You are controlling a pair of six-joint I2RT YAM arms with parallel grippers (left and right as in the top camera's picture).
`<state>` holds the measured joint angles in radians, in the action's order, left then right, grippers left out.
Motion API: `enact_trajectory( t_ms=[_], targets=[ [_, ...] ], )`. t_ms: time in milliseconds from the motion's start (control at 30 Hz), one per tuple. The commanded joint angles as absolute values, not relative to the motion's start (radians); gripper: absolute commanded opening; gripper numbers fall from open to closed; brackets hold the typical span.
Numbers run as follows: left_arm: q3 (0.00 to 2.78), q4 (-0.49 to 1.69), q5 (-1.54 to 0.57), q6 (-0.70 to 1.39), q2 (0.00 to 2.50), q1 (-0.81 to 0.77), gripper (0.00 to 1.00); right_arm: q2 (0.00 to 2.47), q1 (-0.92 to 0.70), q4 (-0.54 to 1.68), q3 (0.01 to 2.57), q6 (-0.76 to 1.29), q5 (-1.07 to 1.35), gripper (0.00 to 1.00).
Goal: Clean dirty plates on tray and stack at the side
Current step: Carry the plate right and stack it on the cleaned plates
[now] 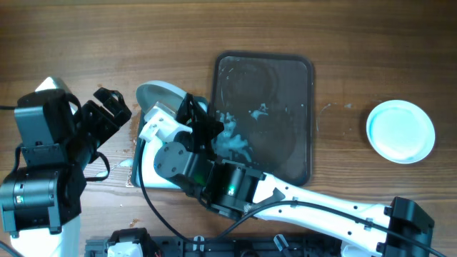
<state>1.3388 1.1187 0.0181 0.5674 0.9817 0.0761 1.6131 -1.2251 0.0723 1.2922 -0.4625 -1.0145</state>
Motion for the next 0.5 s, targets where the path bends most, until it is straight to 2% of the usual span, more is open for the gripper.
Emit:
enact_trajectory(
  t_ms=[0, 33, 100, 133, 167, 200, 267, 367, 467],
  targets=[
    [1.353, 1.116, 0.035, 0.581, 0.982, 0.083, 1.0, 1.631, -1.248, 0.075, 1.304, -0.512, -1.036, 0.04],
    [1.353, 1.116, 0.035, 0.581, 0.982, 0.083, 1.0, 1.631, -1.238, 0.077, 1.304, -0.454, -1.058, 0.04],
    [1.353, 1.116, 0.035, 0.581, 0.982, 0.083, 1.0, 1.631, -1.177, 0.22, 1.301, -0.057, -0.96, 0.04],
    [1.353, 1.116, 0.035, 0.581, 0.982, 0.083, 1.0, 1.634, -1.135, 0.304, 1.301, 0.118, -0.8, 0.04],
    [1.353, 1.116, 0.035, 0.581, 0.982, 0.083, 1.0, 1.639, -1.102, 0.343, 1.301, 0.204, -0.681, 0.04],
    [1.353, 1.116, 0.035, 0.581, 0.982, 0.083, 1.0, 1.648, -1.023, 0.408, 1.301, 0.311, -0.449, 0.04],
    [1.353, 1.116, 0.035, 0.581, 0.982, 0.083, 1.0, 1.632, -0.9, 0.473, 1.303, 0.442, -0.266, 0.04],
    [1.353, 1.116, 0.035, 0.581, 0.982, 0.083, 1.0, 1.55, -0.677, 0.521, 1.303, 0.524, 0.01, 0.04],
    [1.353, 1.116, 0.035, 0.581, 0.982, 0.083, 1.0, 1.458, -0.379, 0.616, 1.303, 0.59, 0.23, 0.04]
  ],
)
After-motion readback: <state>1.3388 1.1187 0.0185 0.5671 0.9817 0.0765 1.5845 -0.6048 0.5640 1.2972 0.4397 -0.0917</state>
